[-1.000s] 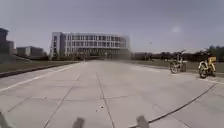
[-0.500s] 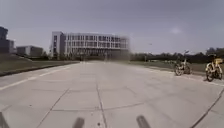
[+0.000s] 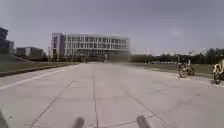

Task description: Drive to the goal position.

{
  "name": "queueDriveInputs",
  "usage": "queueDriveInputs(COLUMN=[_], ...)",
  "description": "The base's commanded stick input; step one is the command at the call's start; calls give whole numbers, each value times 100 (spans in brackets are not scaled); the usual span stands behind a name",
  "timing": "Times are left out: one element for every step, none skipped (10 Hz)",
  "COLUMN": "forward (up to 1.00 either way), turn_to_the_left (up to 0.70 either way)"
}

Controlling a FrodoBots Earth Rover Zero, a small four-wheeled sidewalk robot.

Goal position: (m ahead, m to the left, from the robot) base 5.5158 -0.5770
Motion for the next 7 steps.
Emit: queueDriveInputs(forward=[70,70,70,70,70,70,70], turn_to_the_left=[0,0,0,0,0,0,0])
